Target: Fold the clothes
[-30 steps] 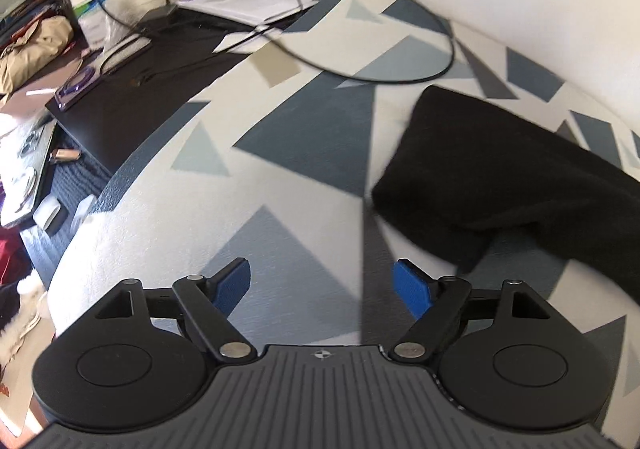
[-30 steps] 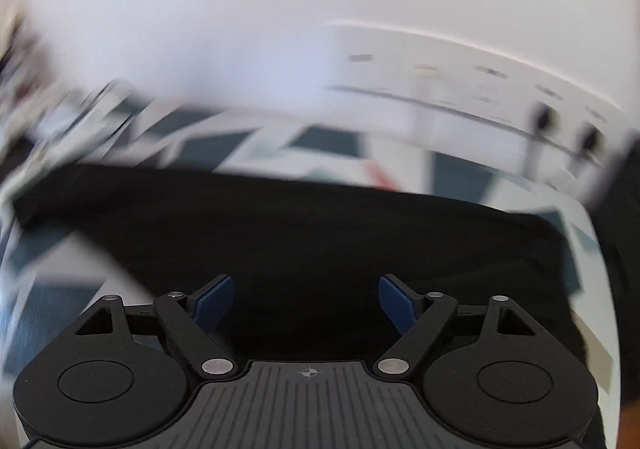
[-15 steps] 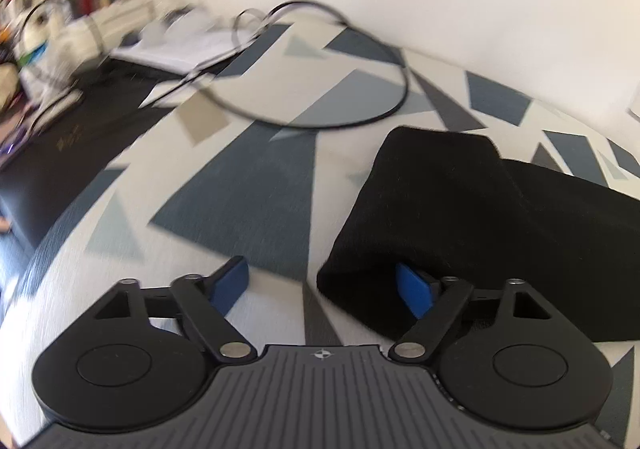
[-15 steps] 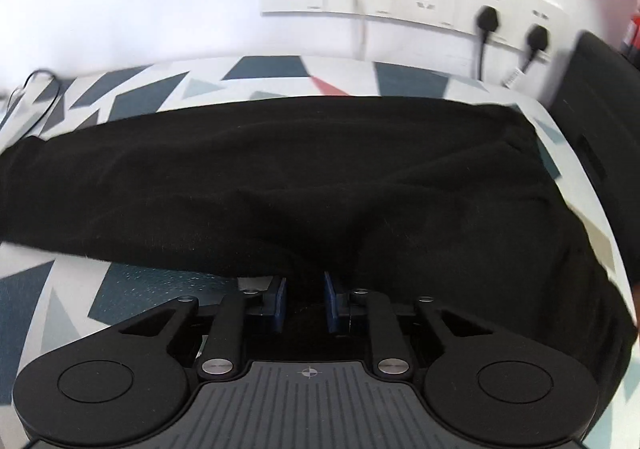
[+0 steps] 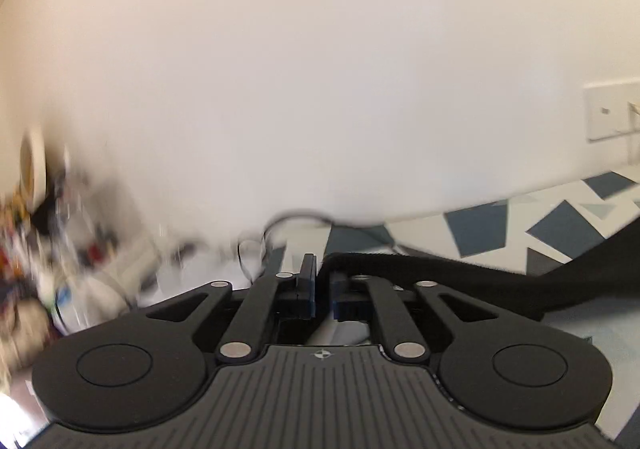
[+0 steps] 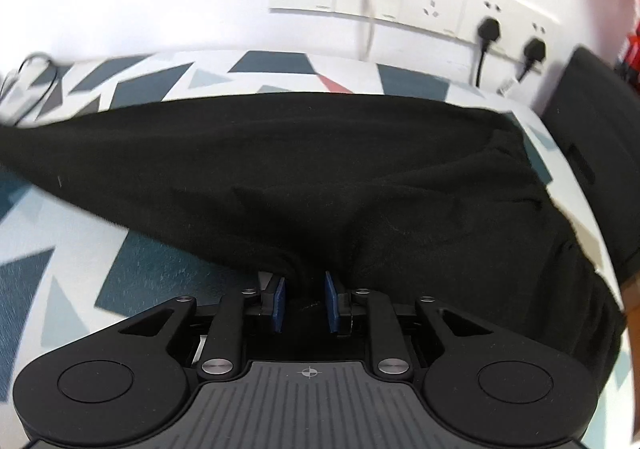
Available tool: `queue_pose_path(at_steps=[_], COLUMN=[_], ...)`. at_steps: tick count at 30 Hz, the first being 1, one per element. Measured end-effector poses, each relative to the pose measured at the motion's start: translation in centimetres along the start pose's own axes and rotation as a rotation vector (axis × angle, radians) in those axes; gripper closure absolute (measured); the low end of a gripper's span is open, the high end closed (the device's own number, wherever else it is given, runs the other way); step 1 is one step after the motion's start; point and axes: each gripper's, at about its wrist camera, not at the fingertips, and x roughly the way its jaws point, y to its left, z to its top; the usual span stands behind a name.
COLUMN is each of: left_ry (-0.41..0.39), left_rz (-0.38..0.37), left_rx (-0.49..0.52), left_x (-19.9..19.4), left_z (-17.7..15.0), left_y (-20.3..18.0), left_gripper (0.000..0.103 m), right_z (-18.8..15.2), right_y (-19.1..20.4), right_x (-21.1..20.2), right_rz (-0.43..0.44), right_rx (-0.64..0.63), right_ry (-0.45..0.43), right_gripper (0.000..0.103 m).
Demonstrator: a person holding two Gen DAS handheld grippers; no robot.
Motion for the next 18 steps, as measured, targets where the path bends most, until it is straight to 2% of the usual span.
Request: queue_pose_path(at_steps=[1, 2, 3, 4, 7, 9, 12, 16, 17, 18], left_ry=[0.041, 0.086, 0.145, 0.199, 0.319, 0.375, 0.451, 0.495, 0.5, 0.485], left_rz=[-0.006, -0.011, -0.014, -0.024, -0.083, -0.101, -0.121, -0.165, -0.174, -0.176], left_rx=[0.037, 0.072, 0.096, 0.103, 0.048, -0.04, -0.228, -0.481, -0.526, -0.507], left_x=[0.2, 0.4, 0.9, 1.2, 1.3, 1.1, 1.1, 2.3, 2.6, 2.9], left_z=[-0.4, -0.9, -1.7, -2.6, -5.2, -6.4, -8.0, -8.5, -8.6, -8.2], left_y=[-0.2, -0.5, -0.6, -0.6, 0.3, 1.6, 4.1, 6.3, 6.7, 6.3], left_gripper=[0.077, 0.051, 0.038, 0.032, 0.032, 0.032, 0.032, 0.032, 0.032, 0.032], right_z=[0.0, -0.1, -0.1, 0.0, 0.0, 0.0, 0.1, 0.6, 0.9, 1.3], right_y=[-0.1, -0.3, -0.5, -0.8, -1.1, -1.0, -0.9, -0.8, -0.8, -0.7], right_x=[0.0, 0.0, 0.0, 0.0, 0.0, 0.0, -0.1, -1.0, -1.4, -1.8], right_rz=[-0.002, -0.002, -0.005, -0.008, -0.014, -0.016, -0.007, 0.027, 0.038, 0.052], right_rx=[0.008, 0.019, 0.037, 0.057, 0.062, 0.052, 0.047, 0.073, 0.077, 0.082], right_ry=[-0.001, -0.001, 0.002, 0.007, 0.015, 0.025, 0.044, 0.018, -0.002, -0.031], right_gripper=[0.084, 0.085, 0.085, 0.085, 0.085, 0.085, 0.08, 0.07, 0.069, 0.067])
